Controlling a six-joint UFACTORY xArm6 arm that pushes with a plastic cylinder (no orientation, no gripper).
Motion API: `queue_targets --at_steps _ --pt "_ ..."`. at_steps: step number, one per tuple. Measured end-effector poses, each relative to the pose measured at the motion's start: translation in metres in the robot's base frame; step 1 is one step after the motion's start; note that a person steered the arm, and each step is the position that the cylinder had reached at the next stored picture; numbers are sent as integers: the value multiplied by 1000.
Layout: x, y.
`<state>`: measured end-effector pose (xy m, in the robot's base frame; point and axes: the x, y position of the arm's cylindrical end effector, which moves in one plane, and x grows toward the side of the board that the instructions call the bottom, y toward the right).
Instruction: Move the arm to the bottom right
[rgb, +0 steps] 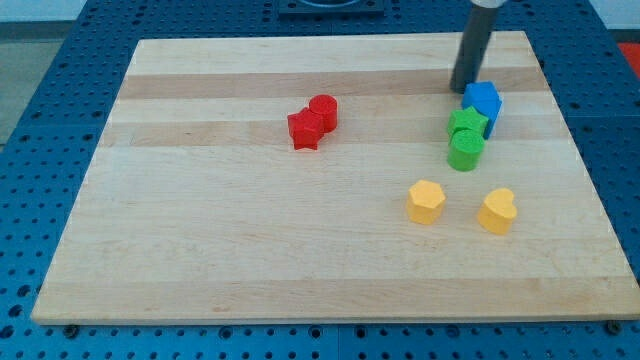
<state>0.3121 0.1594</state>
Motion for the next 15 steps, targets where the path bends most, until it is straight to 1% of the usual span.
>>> queue_targets --at_steps 1,2,3,5,7,9,10,11,12,13,14,15 --pt "6 -45" --pt "49 -55" --pt "57 -37" --pt "41 -22" --pt "81 -4" --pt "147 -3" --pt "148 -21" --pt "159 -65" --pt "182 -98" --pt "215 -130" --pt "284 -121" --pt "303 -11"
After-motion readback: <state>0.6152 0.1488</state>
